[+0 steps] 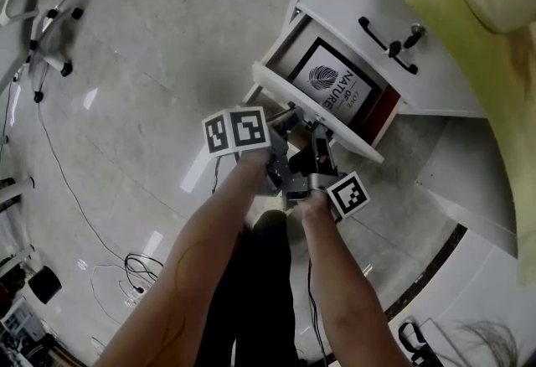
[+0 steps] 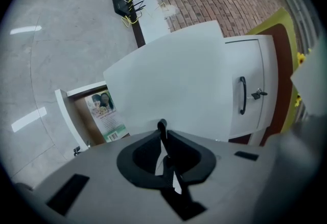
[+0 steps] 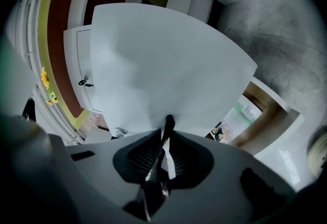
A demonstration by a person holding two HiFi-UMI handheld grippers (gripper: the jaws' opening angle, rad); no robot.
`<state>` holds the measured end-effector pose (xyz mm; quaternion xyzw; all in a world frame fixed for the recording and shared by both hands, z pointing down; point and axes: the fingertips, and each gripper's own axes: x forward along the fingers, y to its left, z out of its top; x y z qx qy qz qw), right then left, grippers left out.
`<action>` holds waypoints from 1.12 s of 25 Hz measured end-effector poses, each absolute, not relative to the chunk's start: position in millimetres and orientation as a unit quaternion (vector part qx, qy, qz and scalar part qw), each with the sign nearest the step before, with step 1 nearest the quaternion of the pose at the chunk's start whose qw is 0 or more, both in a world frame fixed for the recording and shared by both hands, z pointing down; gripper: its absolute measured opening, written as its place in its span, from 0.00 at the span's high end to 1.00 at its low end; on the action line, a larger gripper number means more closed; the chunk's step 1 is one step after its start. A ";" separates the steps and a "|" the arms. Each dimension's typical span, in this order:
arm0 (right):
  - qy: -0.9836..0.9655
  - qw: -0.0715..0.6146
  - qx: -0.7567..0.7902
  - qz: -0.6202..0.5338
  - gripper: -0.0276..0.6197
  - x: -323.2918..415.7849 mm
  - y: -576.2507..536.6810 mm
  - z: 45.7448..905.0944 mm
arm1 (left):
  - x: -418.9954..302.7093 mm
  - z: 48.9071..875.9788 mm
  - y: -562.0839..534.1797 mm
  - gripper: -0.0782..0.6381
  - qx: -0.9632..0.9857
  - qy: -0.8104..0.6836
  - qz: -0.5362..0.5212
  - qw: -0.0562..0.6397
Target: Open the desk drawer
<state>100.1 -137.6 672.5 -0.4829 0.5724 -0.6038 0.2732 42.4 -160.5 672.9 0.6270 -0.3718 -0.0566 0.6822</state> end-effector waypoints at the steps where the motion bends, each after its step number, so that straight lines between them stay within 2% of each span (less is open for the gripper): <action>1: 0.572 0.269 -0.485 -0.604 0.87 98.5 -132.9 672.4 | 40.6 672.5 -156.0 0.83 0.627 -0.372 -0.055 0.683; 16: 0.545 0.258 -0.496 -0.624 0.87 69.2 -84.1 679.8 | 11.2 678.4 -108.7 0.83 0.616 -0.367 -0.030 0.696; 24: 0.527 0.224 -0.493 -0.655 0.86 63.6 -74.9 709.0 | 6.2 706.4 -99.5 0.83 0.587 -0.378 -0.028 0.715; 28: 0.508 0.190 -0.509 -0.669 0.84 59.6 -64.4 727.5 | 3.0 728.8 -90.1 0.83 0.570 -0.396 0.017 0.720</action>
